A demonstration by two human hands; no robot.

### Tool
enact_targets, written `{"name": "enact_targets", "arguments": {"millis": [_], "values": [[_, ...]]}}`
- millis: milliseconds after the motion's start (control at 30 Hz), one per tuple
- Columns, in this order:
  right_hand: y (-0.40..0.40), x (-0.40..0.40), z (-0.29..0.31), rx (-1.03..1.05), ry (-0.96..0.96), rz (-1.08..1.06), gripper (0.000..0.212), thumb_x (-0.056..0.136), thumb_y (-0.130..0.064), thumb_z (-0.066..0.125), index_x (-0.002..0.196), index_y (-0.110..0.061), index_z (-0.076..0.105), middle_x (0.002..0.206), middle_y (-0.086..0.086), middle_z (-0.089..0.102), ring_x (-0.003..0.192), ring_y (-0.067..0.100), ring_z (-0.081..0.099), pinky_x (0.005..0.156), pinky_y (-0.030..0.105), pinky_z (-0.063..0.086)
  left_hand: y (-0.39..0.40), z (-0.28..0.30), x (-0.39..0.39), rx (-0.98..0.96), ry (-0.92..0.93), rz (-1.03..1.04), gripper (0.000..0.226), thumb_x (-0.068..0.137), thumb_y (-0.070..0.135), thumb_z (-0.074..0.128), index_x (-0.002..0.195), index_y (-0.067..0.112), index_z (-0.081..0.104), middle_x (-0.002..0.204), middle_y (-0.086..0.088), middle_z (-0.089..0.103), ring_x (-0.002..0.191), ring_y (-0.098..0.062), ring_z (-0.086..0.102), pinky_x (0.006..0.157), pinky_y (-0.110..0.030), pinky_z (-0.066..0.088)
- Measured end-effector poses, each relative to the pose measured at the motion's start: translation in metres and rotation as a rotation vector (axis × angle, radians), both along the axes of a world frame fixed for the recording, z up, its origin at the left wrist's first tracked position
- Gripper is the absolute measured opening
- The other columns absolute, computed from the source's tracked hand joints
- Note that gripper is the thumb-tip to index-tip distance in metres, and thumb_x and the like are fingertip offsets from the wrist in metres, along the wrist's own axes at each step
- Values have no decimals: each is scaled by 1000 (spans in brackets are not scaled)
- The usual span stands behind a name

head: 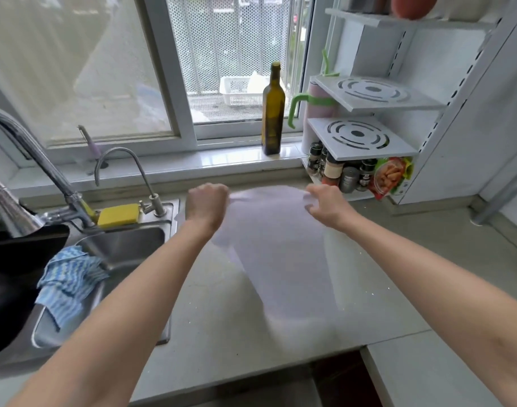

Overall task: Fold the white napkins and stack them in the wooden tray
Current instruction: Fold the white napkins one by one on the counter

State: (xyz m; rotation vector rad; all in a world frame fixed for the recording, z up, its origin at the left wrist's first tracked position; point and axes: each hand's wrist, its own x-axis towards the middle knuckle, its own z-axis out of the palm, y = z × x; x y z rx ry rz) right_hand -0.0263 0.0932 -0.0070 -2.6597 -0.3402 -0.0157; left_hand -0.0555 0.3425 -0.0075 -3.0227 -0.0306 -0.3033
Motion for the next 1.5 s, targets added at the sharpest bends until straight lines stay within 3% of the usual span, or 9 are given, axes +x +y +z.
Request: {"name": "enact_targets", "arguments": {"millis": [133,233,633,800,900,1000,1100,1333,1500], "values": [[5,2,18,143,-410,-8,25,89,-4,61,114,1,65,131,17,57,125,30,51,106,34,37,5,36,-3,-77,-544,-93,19,72,-4,61,76,14,67,64,-7,63,64,-30,61,44,-27,38],[-1,-7,12,153,-565,11,17,92,-5,59,104,-1,70,128,16,60,121,30,55,102,39,43,13,38,-11,-39,-640,-168,18,74,2,65,83,17,69,74,2,69,74,-27,62,44,-28,40],[-23,-79,-111,-261,225,123,23,94,-14,47,82,-12,66,97,13,67,90,33,59,63,29,30,2,-108,-72,-4,386,-160,10,86,16,55,86,14,65,93,-11,64,92,-32,63,70,-31,43],[-26,-103,-138,-413,557,210,41,92,-12,50,54,-18,33,59,7,44,65,26,44,56,30,33,-3,-147,-102,-17,811,-202,31,86,34,67,104,9,63,116,-10,62,106,-29,60,73,-28,41],[-29,-111,-137,-429,755,237,43,90,-16,55,55,-17,30,54,0,30,51,17,31,49,27,24,1,-146,-107,-146,984,-200,42,79,40,75,99,5,59,107,-7,59,93,-25,58,76,-30,43],[-29,-111,-128,-367,921,199,41,89,-15,57,57,-16,32,56,0,31,51,15,40,54,24,42,6,-141,-106,-200,1135,-192,45,72,47,78,71,15,46,78,2,50,65,-14,45,65,-28,40],[-25,-104,-122,-349,926,167,30,92,-13,54,64,-11,45,61,0,40,59,17,47,65,31,52,9,-140,-106,-219,1135,-204,45,72,50,77,81,13,53,71,7,44,62,-12,41,61,-26,38],[-18,-79,-135,-363,474,18,37,90,-9,42,56,-16,33,59,3,41,70,26,43,54,30,25,23,-139,-70,-367,901,-165,36,87,36,67,66,14,48,72,-2,50,73,-23,48,63,-28,36],[-9,-45,-154,-273,377,-51,29,92,-10,42,62,-12,45,78,16,59,77,32,54,61,29,32,23,-144,-36,-350,749,-69,16,85,26,64,93,11,64,91,-6,63,86,-26,59,71,-29,45]]}}
